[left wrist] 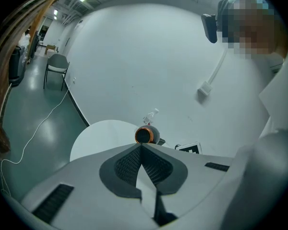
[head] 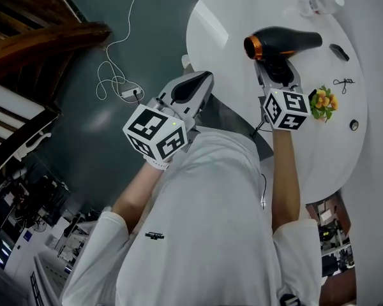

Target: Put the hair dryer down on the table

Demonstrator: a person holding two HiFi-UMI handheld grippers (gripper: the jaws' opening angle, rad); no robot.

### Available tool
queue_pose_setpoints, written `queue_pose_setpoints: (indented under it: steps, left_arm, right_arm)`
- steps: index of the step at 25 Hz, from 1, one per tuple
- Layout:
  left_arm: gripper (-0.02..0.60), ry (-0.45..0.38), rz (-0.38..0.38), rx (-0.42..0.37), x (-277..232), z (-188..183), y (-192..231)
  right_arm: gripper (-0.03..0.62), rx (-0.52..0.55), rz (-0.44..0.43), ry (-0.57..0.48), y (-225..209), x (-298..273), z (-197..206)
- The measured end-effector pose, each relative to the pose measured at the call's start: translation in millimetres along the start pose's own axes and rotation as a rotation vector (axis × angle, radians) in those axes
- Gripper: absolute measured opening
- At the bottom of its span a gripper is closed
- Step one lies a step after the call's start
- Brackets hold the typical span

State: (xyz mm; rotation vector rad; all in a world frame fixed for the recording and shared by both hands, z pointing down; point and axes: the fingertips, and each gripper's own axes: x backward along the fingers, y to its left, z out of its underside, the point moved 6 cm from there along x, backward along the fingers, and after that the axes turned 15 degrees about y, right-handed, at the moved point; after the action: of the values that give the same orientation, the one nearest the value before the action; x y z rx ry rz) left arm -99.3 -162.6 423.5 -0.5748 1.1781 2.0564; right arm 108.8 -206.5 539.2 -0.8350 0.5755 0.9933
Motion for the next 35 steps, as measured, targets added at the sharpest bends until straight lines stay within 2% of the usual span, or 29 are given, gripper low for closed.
queue_pose_setpoints:
  steps: [11,17,24,29,35]
  left_arm:
    - [0.002,0.045,0.004,0.002,-26,-10,9]
    - [0.002,0.073,0.001,0.018,-35,-11,13]
    - [0.002,0.079,-0.003,0.021,-40,-13,11]
    - [0.002,0.075,-0.009,0.028,-41,-10,10]
    - [0.002,0.060,-0.014,0.035,-34,-6,11]
  right_arm:
    - [0.279,-0.006,0.043,0.078,-25,-41,6]
    - [0.279,-0.044,0.055,0.145,-36,-63,15]
    - [0.279,-0.011,0.092,0.176,-40,-74,16]
    - [0.279,0.002,0.158,0.263,-44,-90,26]
    - [0.281,-0.022,0.139,0.258,-44,-92,25]
